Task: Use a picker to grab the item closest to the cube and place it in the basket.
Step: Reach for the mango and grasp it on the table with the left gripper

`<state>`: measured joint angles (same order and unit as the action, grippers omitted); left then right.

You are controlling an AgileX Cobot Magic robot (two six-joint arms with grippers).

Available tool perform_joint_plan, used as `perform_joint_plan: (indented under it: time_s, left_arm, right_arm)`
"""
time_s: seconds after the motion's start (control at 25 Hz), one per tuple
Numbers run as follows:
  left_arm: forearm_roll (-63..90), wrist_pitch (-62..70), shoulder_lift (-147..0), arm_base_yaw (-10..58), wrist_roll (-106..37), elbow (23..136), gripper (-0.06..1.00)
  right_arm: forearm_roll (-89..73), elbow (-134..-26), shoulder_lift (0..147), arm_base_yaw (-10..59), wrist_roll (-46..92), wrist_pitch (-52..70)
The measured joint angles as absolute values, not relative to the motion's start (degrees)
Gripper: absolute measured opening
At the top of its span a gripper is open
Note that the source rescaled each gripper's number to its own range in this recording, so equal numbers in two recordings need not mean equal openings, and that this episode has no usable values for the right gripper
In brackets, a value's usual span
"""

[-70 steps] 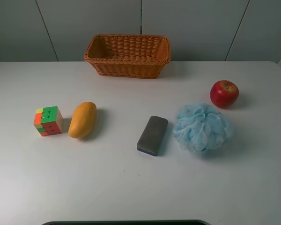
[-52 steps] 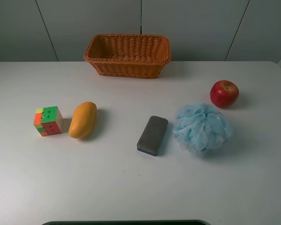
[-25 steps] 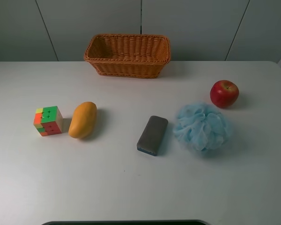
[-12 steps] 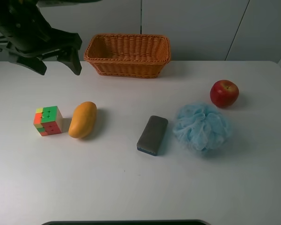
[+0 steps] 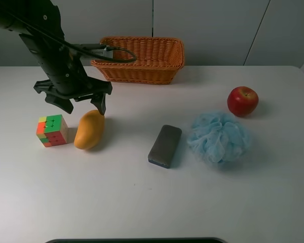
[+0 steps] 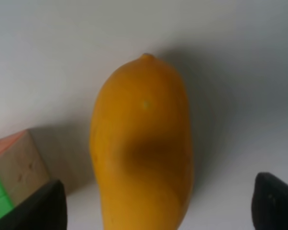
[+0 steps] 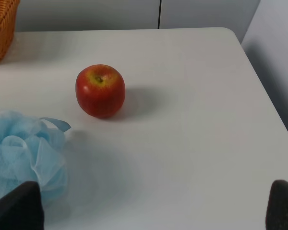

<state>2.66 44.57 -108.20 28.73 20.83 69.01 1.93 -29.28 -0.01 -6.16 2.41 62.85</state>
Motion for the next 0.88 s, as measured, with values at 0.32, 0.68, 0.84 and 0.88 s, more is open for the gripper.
perform_joint_plan:
  time_s: [0.32, 0.68, 0.84, 0.88]
  left_arm:
    - [4.65, 43.39, -113.45, 28.73, 20.83, 69.05, 1.0]
    - [4.87, 43.28, -115.49, 28.73, 20.83, 68.7, 0.01]
    - [4.87, 42.9, -115.49, 28.73, 20.67, 68.7, 0.01]
    - [4.87, 42.89, -115.49, 28.73, 20.38, 68.7, 0.01]
  right_arm:
    - [1.93, -29.28, -0.01, -6.16, 2.41, 62.85]
    - [1.93, -29.28, -0.01, -6.16, 2.41, 62.85]
    - [1.93, -29.28, -0.01, -6.16, 2.41, 62.85]
    - [1.93, -29.28, -0.01, -6.16, 2.41, 62.85]
